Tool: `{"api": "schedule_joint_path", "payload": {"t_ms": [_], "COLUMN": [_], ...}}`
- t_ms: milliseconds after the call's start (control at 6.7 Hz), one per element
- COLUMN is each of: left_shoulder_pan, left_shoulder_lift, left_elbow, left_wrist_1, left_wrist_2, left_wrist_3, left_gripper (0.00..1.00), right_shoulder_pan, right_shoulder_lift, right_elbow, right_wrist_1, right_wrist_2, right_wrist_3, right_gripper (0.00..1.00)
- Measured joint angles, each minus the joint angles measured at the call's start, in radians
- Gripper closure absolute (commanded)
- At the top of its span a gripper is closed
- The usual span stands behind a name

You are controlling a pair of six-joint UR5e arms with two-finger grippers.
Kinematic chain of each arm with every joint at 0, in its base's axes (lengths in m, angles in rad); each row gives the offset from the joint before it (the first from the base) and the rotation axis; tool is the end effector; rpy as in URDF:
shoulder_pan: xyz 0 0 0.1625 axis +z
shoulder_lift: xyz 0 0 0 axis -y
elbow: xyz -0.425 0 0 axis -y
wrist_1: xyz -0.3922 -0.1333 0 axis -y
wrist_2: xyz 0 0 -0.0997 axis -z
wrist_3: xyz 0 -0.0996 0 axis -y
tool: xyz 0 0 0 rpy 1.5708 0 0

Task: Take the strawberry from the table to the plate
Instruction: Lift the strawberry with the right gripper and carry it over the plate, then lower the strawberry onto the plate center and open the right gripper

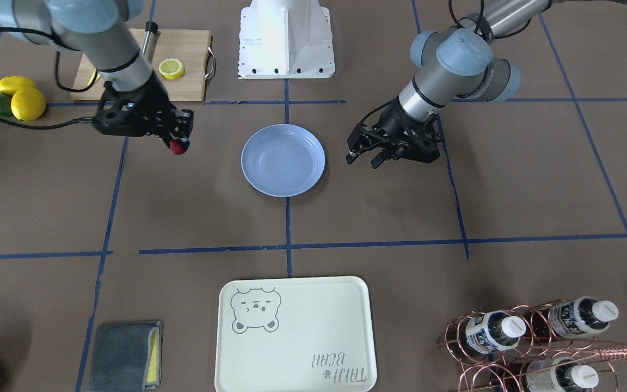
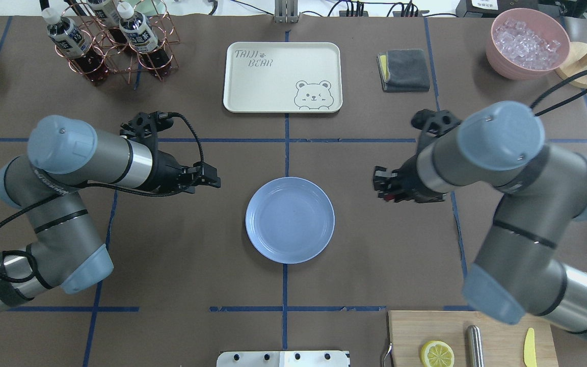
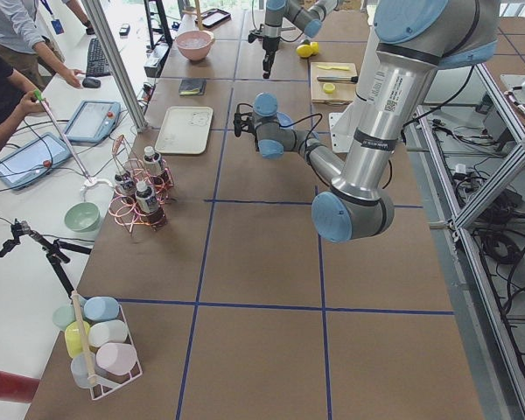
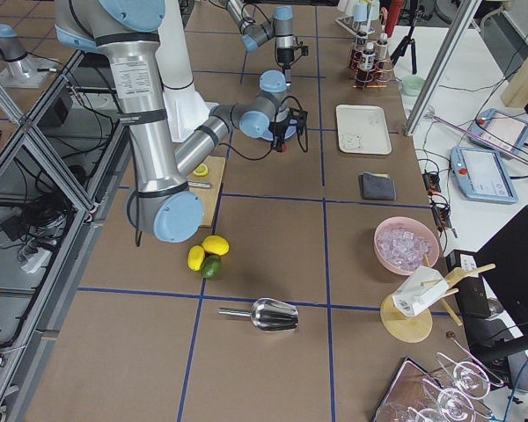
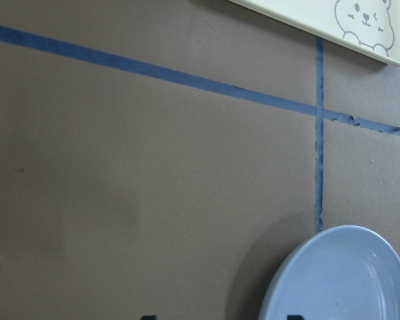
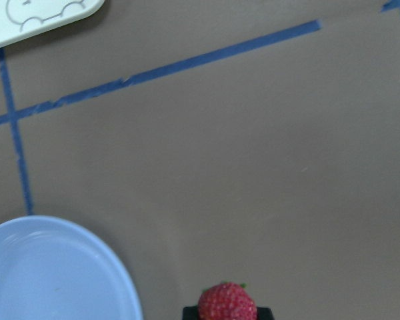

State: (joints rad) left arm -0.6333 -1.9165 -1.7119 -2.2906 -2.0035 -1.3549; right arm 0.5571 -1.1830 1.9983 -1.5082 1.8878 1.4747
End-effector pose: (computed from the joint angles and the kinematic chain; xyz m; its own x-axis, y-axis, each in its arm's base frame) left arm 0.4381 -0.4352 0.3179 0.3279 0.0005 -0.9447 0.1548 0.9865 0.0543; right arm -0.4265 -0.3861 0.2542 0.5684 0.2466 0.7850 -0.2454 0.9614 -0.1244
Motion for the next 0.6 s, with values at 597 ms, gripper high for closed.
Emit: {"api": "schedule_joint_path", "payload": {"t_ms": [597], "left_shoulder_pan": [-0.131], "left_shoulder_lift": [0.249], "left_elbow": [-0.111], "left_wrist_1": [-0.007], "left_wrist_2": [-0.060], "left_wrist_3": [0.321], "left_gripper": [0.28], "right_shoulder_pan": [-0.183], "right_shoulder_lift": [0.322], "right_elbow": [-0.264], "right_wrist_1": [-0.086], "right_wrist_2": [-0.192], "right_wrist_3": [0.147], "right_gripper": [1.00]}}
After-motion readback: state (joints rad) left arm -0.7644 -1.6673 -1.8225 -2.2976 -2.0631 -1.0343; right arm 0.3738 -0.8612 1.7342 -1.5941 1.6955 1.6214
